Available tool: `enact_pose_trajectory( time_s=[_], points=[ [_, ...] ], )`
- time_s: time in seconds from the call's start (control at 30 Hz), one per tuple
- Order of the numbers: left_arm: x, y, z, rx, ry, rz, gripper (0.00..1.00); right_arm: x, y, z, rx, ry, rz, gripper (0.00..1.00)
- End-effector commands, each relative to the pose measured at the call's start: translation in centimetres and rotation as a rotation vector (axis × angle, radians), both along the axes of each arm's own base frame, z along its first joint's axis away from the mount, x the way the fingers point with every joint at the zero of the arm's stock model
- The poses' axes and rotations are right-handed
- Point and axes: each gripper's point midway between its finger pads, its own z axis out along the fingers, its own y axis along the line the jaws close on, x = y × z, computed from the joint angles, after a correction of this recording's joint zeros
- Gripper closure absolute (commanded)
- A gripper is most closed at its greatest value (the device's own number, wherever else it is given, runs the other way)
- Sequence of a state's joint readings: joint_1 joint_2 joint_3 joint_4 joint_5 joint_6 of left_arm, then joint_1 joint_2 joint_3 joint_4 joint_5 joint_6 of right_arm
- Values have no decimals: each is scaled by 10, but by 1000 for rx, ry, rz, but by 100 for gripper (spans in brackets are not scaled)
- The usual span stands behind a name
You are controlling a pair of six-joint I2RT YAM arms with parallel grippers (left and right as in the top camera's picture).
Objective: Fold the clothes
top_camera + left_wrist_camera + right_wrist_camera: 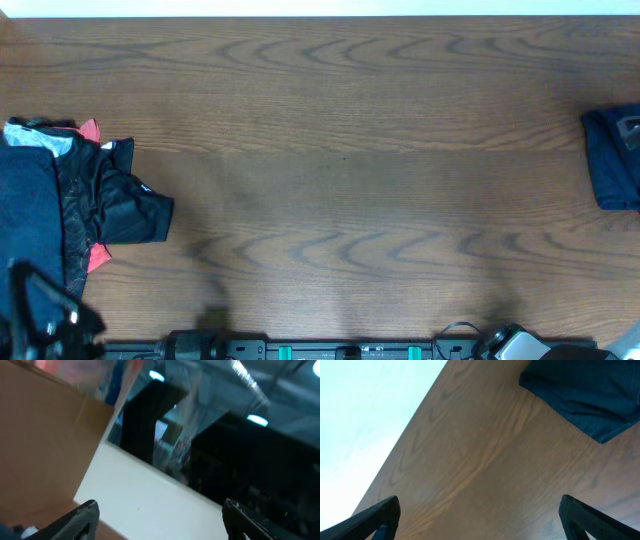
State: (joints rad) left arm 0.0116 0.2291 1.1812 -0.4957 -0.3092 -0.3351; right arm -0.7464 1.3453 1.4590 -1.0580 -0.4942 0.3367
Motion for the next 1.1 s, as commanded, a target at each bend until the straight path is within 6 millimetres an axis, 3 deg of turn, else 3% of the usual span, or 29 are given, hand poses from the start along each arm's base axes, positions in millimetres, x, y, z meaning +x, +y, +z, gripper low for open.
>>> enact_pose_trajectory(
  time_s=[0.0,0.17,0.33,0.8,1.07],
  points=[
    [-15,-5,1,28,-40,-18,20,1,4,1,7,-5,6,1],
    [-20,-12,-13,45,-53,-58,20,1,4,1,7,-5,6,1],
    [-5,-16,-52,11,-24,-98,20,1,4,1,7,-5,6,1],
    [111,-21,-184,-59,223,-152,20,1,4,1,7,-5,6,1],
    [156,-20,-276,-68,311,-150,20,1,4,1,7,-5,6,1]
  ],
)
